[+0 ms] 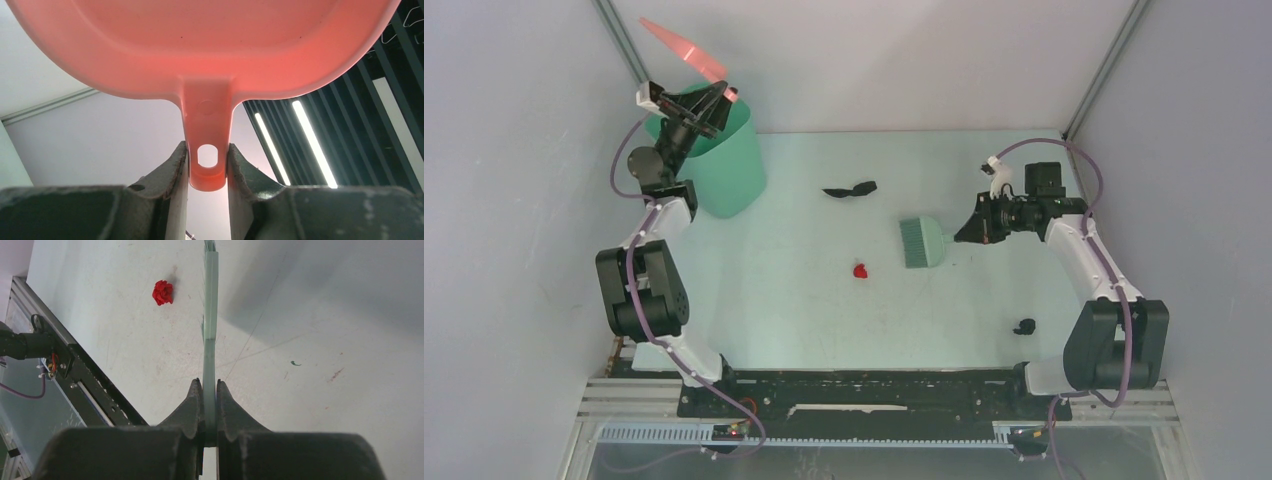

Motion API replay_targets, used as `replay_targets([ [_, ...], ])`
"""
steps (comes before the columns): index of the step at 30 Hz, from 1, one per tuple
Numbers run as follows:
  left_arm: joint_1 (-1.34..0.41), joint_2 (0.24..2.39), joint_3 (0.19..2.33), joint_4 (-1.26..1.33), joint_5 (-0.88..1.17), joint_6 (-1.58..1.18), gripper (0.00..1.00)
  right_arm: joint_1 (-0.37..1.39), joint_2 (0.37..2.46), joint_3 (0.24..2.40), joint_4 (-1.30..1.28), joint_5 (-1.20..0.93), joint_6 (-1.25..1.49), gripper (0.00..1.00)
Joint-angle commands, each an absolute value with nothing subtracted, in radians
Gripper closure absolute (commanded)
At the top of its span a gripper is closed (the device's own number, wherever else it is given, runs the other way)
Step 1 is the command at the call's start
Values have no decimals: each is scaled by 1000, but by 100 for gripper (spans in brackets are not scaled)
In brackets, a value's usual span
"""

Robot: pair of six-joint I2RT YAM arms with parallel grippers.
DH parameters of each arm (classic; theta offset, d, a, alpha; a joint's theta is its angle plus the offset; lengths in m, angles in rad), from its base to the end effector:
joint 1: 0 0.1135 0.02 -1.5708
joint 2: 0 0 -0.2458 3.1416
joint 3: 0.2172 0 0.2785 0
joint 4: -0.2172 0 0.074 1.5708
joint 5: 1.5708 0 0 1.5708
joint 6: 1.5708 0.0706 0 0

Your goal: Sweep away the paper scraps from the table

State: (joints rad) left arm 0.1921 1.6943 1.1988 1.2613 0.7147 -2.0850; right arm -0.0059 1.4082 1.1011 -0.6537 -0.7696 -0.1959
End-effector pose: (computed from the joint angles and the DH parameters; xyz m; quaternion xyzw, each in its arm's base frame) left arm 0.4111 0.0328 0.3692 -0.1984 0.4460 -0.7794 0.3927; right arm 0.3293 0.0472 0.2288 -0.1961 0.8694 0.3282 0.3130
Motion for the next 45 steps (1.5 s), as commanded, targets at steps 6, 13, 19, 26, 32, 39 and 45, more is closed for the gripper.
replay_targets([
  [6,188,1641,1244,1249,771,-2232,100,-26,1390,1103,-639,-799,-205,100],
  [13,184,1597,1231,1216,793,-2189,100,-26,1391,1104,-639,-801,-203,100],
  [19,167,1450,1262,772,929,-1791,100,-26,1389,1104,-639,-801,-203,100],
  [26,58,1293,1432,-223,861,-983,100,-29,1382,1103,-638,-804,-205,100],
  [32,-136,1208,1485,-861,522,-500,100,-29,1376,1103,-639,-810,-207,100],
  [39,-418,1074,1328,-1202,137,-325,100,-29,1378,1104,-640,-813,-213,100],
  [45,-658,969,1066,-1283,45,-408,100,-29,1396,1104,-638,-802,-220,100],
])
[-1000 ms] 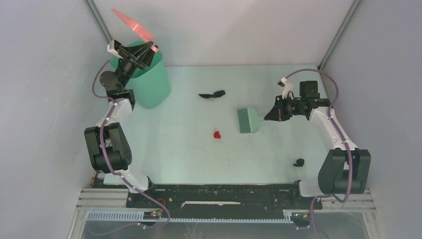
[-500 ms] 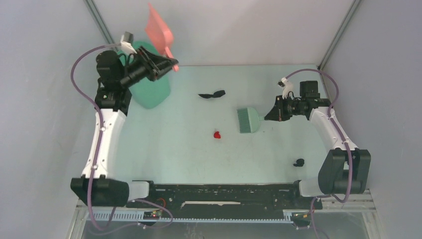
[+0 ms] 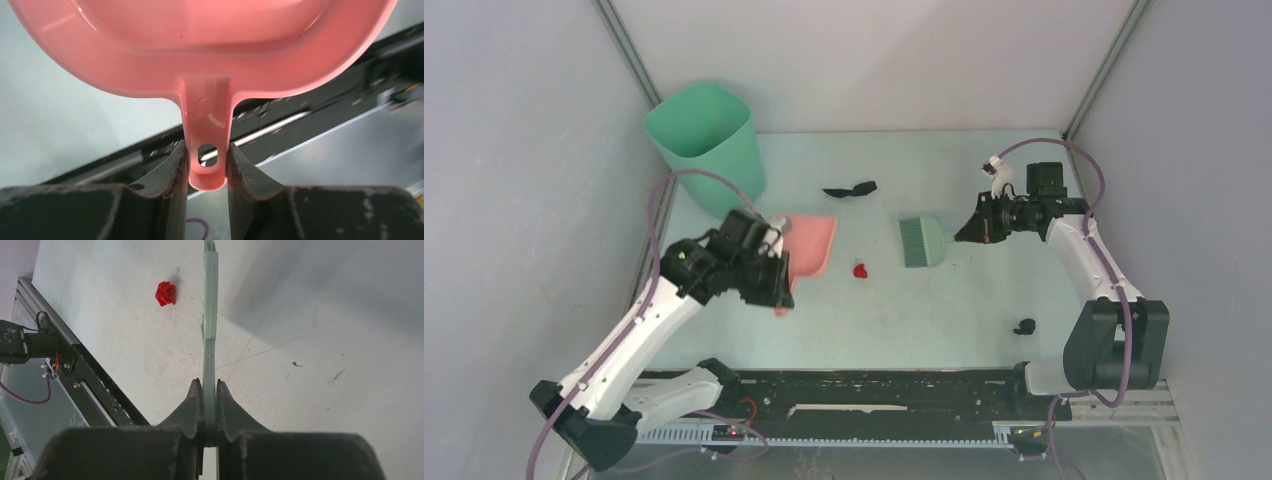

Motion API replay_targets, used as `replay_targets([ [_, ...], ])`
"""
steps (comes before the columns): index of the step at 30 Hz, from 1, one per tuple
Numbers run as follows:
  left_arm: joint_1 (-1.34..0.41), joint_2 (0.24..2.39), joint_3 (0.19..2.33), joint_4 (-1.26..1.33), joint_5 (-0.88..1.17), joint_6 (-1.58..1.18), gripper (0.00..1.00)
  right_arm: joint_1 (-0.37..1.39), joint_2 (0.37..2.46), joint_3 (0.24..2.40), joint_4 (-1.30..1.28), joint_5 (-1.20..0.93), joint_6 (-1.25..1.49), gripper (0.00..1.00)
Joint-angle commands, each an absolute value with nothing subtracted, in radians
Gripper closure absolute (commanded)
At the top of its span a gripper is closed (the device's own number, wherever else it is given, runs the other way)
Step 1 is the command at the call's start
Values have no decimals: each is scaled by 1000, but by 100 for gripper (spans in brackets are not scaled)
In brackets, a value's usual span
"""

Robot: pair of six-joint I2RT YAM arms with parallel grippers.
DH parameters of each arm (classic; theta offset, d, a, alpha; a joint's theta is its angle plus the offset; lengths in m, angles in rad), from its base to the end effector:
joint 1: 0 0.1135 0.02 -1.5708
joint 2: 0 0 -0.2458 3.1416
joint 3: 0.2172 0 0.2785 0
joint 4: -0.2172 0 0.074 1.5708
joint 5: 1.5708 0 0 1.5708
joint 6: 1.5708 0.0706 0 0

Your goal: Sweep away the paper scraps from the table

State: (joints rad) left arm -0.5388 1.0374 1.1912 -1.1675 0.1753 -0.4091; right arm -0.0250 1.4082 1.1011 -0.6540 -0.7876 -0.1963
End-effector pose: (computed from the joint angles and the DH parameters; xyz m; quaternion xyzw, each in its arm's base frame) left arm 0.1915 -0.1288 0.3043 0.0861 0.9542 -0.1999 0.2053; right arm 0.3296 0.0418 0.2296 -0.1901 0.8678 0.3332 0.3159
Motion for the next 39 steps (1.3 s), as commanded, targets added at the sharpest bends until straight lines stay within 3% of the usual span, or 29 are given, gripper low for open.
replay_targets([
  [1,-701,965,1021,-1278,37,-432,100,-29,1393,1104,-638,-798,-221,100],
  [10,-958,1034,795,-1117,-43,-592,91,-29,1390,1103,-641,-792,-225,100],
  [20,-1087,1128,684,-772,-49,-766,93,-29,1396,1104,-643,-794,-228,100],
  [30,-1168,1250,682,-668,-159,-791,74,-29,1402,1104,-644,-796,-235,100],
  [34,-1222,1190,665,-619,-187,-835,49,-29,1402,1104,-646,-799,-236,100],
  [39,-1276,1113,608,-595,-274,-886,47,-29,1404,1103,-646,-802,-240,100],
])
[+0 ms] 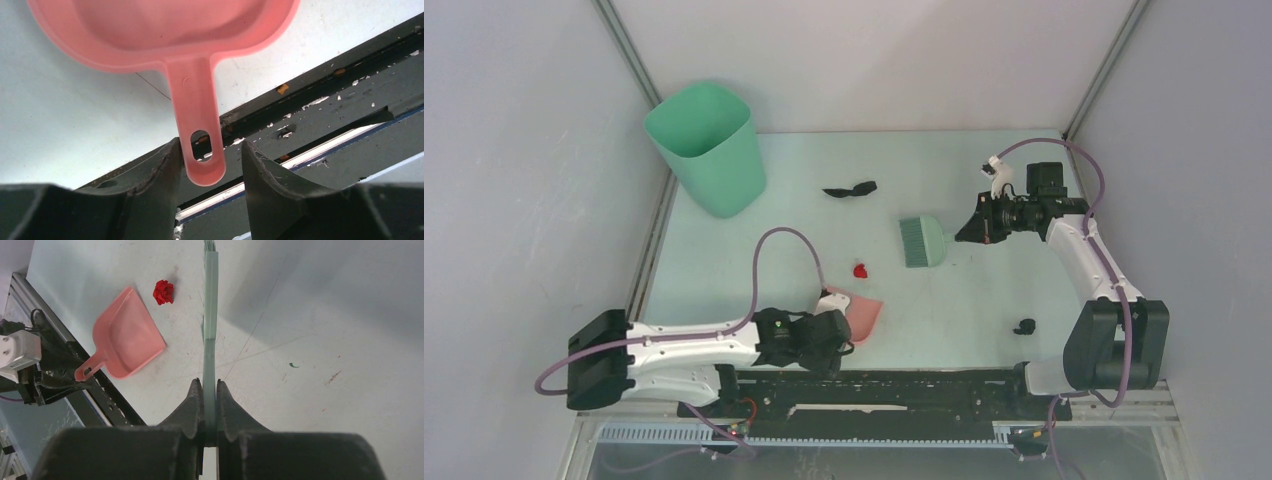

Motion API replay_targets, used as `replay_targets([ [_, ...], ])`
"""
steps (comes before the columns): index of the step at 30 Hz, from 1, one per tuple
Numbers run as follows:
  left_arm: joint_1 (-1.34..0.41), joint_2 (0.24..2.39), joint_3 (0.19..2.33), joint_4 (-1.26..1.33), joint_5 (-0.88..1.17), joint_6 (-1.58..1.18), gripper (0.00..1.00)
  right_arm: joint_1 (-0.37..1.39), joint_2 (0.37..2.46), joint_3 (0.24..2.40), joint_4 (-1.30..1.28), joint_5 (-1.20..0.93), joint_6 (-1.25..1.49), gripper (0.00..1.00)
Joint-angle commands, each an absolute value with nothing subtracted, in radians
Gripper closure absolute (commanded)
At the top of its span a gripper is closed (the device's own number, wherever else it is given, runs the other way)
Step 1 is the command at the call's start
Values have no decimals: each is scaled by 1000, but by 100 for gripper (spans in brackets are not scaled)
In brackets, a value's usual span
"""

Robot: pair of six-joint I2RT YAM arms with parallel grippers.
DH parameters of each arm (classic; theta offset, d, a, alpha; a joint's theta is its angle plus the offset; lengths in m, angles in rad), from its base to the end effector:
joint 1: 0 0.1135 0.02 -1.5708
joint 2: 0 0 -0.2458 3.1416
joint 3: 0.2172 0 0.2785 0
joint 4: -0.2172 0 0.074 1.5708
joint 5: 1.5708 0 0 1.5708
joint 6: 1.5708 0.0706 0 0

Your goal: Sweep away the paper scraps from the table

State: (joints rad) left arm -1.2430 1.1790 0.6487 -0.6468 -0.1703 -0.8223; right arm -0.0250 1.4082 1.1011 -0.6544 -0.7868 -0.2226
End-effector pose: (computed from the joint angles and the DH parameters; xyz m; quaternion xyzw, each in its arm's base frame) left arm 0.0906 -0.2292 0.1223 0.1878 0.9591 -0.1246 0.1715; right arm 0.3296 0.0418 0.2295 -0.2013 0.8654 0.3287 0.3201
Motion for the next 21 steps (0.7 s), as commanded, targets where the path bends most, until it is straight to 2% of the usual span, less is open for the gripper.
replay_targets([
  [1,-1281,1100,590,-576,-276,-890,48,-29,1405,1104,-645,-802,-241,100],
  [6,-1296,1086,533,-525,-288,-910,50,-30,1407,1103,-647,-802,-241,100],
  [15,-1331,1148,559,-528,-339,-915,57,-30,1400,1104,-649,-801,-238,100],
  [21,-1345,1144,594,-571,-362,-926,75,-25,1393,1103,-645,-784,-236,100],
])
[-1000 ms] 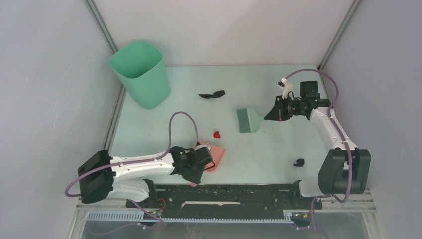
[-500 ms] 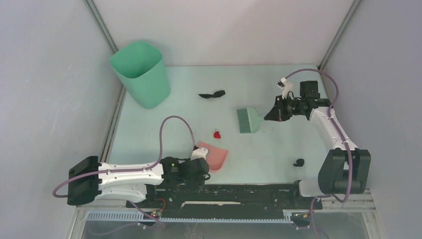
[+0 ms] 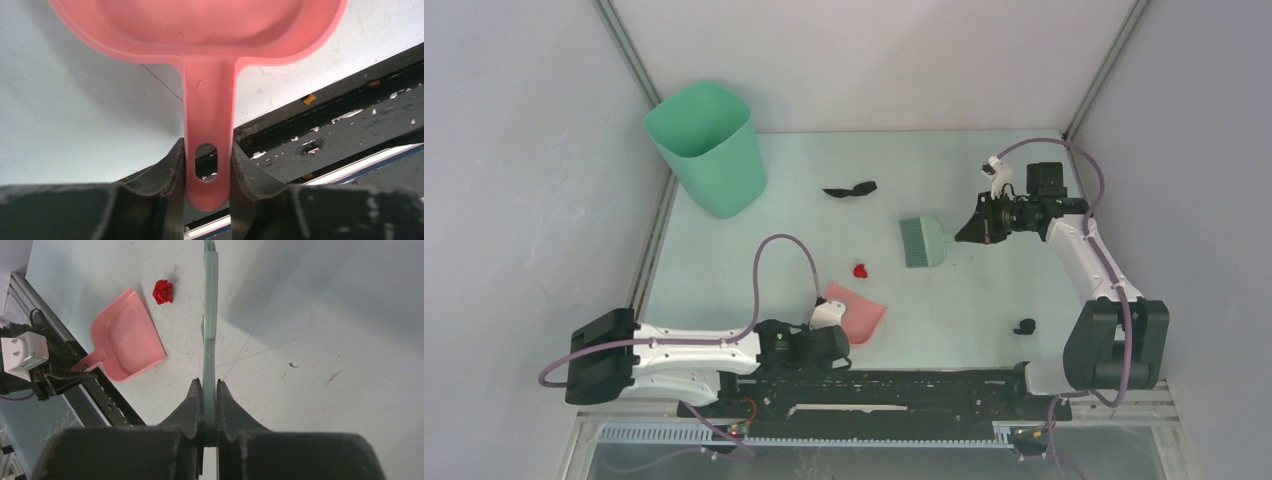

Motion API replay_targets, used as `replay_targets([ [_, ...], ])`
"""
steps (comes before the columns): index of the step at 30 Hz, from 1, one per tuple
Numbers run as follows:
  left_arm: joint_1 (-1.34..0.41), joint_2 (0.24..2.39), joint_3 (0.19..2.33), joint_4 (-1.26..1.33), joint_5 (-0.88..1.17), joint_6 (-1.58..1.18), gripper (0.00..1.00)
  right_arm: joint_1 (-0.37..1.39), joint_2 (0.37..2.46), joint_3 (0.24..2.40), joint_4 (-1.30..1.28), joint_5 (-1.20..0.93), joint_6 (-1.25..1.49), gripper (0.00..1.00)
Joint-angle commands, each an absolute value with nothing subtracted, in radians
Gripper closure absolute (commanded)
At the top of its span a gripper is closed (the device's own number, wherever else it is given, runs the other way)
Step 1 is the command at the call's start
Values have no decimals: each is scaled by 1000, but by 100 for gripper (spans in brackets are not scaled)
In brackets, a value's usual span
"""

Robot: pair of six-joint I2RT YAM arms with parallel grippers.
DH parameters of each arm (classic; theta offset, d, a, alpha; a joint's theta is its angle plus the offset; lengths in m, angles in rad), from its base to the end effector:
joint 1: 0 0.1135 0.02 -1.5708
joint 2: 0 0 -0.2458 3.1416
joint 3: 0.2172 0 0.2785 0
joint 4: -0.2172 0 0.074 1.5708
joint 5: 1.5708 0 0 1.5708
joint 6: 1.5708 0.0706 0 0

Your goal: Sweep away the paper scraps from the table

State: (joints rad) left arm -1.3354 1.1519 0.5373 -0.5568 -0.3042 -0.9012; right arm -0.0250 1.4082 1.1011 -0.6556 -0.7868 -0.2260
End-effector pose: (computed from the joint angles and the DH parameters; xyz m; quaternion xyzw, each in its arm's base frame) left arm 0.0746 -0.2205 0.1000 0.1793 0.9525 -0.1114 0.2193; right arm 0.3295 0.0418 0.2294 -0.2026 0.8653 0.3283 0.3201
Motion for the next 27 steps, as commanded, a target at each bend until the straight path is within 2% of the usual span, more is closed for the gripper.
replay_targets([
  [1,-1346,1140,602,-583,-360,-929,77,-19,1388,1103,-639,-775,-234,100],
  [3,-1349,1120,627,-612,-347,-933,78,14,1365,1105,-615,-745,-235,100],
  [7,-1354,1060,656,-695,-327,-972,86,196,1381,1209,-614,-456,-299,100],
  [11,-1358,989,634,-745,-294,-1023,100,376,1531,1406,-631,-103,-429,100],
  [15,-1382,931,612,-772,-284,-1086,100,471,1757,1716,-703,84,-543,100],
  [21,-1426,921,606,-799,-276,-1148,100,570,2050,2089,-721,232,-760,100],
  [27,-1467,968,621,-792,-276,-1169,100,655,2177,2113,-558,242,-1052,100],
])
